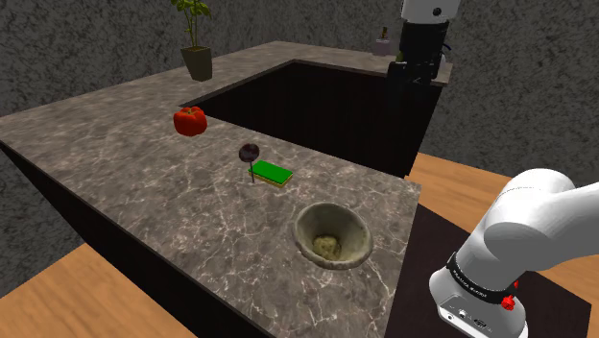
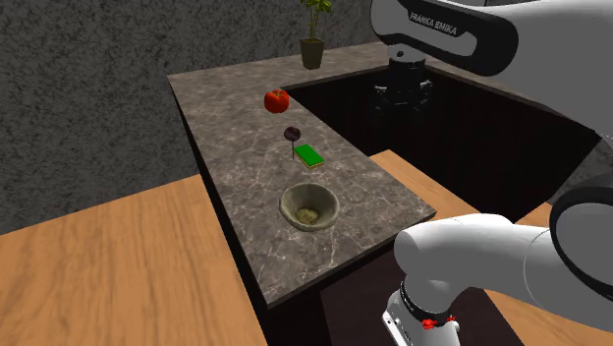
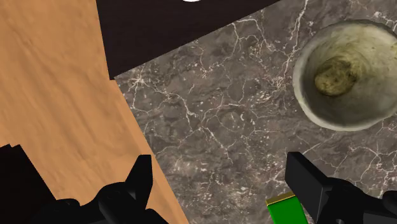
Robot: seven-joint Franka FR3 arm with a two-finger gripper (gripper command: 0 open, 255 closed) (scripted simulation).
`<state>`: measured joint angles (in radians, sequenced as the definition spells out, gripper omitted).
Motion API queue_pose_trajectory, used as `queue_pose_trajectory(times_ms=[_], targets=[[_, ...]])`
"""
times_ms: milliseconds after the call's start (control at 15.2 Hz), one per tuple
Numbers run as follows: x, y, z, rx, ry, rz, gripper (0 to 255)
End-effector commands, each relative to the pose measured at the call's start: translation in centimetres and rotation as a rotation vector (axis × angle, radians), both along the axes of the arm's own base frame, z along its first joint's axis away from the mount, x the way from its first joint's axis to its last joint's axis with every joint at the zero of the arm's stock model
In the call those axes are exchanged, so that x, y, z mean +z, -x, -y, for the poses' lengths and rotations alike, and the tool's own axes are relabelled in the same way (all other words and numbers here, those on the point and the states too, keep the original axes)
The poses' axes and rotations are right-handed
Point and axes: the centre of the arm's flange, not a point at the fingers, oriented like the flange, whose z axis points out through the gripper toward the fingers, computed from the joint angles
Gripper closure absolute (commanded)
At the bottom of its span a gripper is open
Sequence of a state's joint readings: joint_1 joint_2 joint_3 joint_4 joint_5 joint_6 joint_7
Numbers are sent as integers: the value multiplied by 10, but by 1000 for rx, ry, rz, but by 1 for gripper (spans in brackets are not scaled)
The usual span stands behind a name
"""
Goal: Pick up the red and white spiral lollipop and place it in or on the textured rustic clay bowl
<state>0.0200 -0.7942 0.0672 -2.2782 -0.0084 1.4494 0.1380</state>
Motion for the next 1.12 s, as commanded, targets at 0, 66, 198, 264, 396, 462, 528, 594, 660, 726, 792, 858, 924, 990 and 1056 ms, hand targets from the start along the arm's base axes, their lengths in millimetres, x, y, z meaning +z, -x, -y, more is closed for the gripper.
queue_pose_trajectory(times_ms=[0, 66, 198, 264, 396, 462, 528, 594, 660, 726, 792, 858, 924, 990, 1056], targets=[[0, 0, 0, 0, 0, 0, 0], [-5, -9, -7, -2, -2, 1, 0], [-16, -28, -21, -7, -5, 4, 0], [-21, -38, -28, -10, -7, 6, 0], [-31, -57, -42, -15, -10, 8, 0], [-36, -67, -49, -17, -12, 10, 0], [-41, -76, -56, -20, -13, 11, 0], [-46, -86, -63, -22, -15, 13, 0], [-51, -96, -70, -24, -17, 14, 0], [-56, -106, -77, -27, -18, 16, 0], [-61, -115, -84, -29, -20, 17, 0], [-66, -125, -90, -32, -21, 18, 0], [-71, -135, -97, -34, -23, 20, 0], [-75, -145, -104, -37, -25, 21, 0], [-80, -154, -111, -39, -26, 23, 0]])
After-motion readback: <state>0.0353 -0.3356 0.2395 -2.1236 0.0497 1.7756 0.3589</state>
